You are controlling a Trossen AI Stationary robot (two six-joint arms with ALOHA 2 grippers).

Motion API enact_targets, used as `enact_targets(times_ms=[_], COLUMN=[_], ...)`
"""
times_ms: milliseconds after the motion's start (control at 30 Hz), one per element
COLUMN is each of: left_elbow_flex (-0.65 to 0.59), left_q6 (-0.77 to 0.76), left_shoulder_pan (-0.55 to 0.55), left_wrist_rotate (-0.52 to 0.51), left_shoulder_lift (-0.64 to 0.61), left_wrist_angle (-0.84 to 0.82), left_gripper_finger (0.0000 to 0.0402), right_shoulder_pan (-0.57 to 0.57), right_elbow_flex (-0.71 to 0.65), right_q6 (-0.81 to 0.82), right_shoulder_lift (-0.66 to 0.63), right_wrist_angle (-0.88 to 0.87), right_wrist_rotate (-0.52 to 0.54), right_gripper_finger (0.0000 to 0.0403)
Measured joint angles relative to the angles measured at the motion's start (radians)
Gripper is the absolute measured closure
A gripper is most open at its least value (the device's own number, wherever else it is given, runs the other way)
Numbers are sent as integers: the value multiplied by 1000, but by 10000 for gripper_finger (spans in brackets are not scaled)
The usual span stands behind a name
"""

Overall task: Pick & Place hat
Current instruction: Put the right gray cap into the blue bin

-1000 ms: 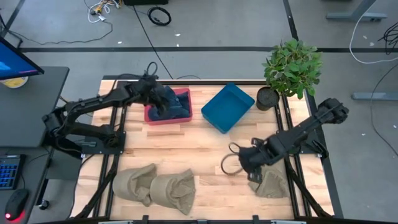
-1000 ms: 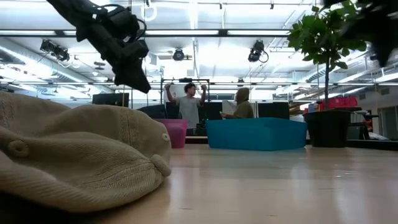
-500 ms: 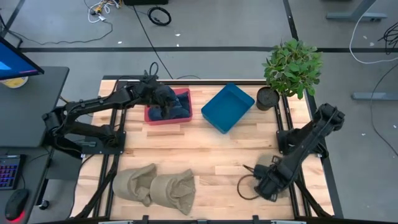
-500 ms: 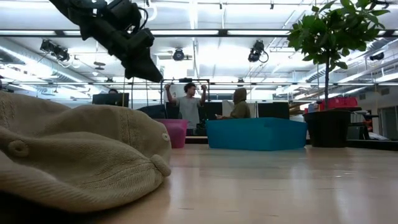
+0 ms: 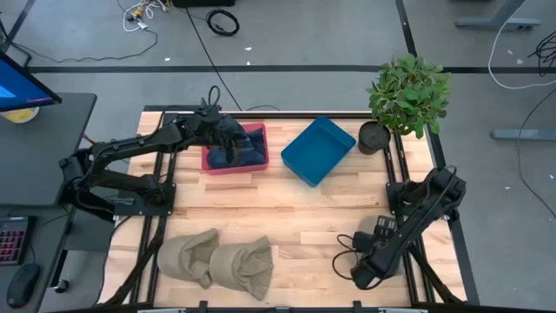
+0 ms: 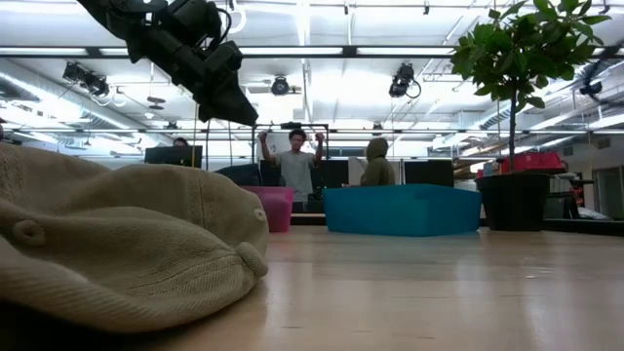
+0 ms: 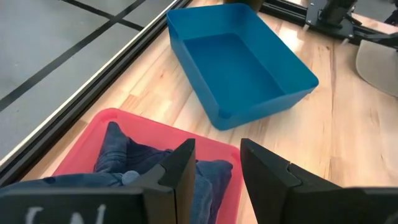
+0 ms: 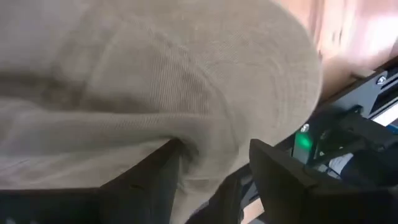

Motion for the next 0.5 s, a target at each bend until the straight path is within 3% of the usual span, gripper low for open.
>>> enact_targets(times_ms=[267,367,500], left_elbow_flex=[0,0,0], left_q6=[-5,-5,-5], left_shoulder_pan=[0,0,0], left_wrist_rotate=[0,0,0], left_shoulder_lift=[0,0,0], left_wrist_angle=[0,0,0], left_gripper_finger=[271,271,271], right_shoulder_pan=[-1,-3,-16], right_elbow_flex=[-107,-140,-148], right_q6=[38,17,16], right_shoulder_lift=[12,10,9], right_wrist_angle=[18,66,90], right_wrist_rotate=[8,14,16], right_gripper_finger=[219,264,357])
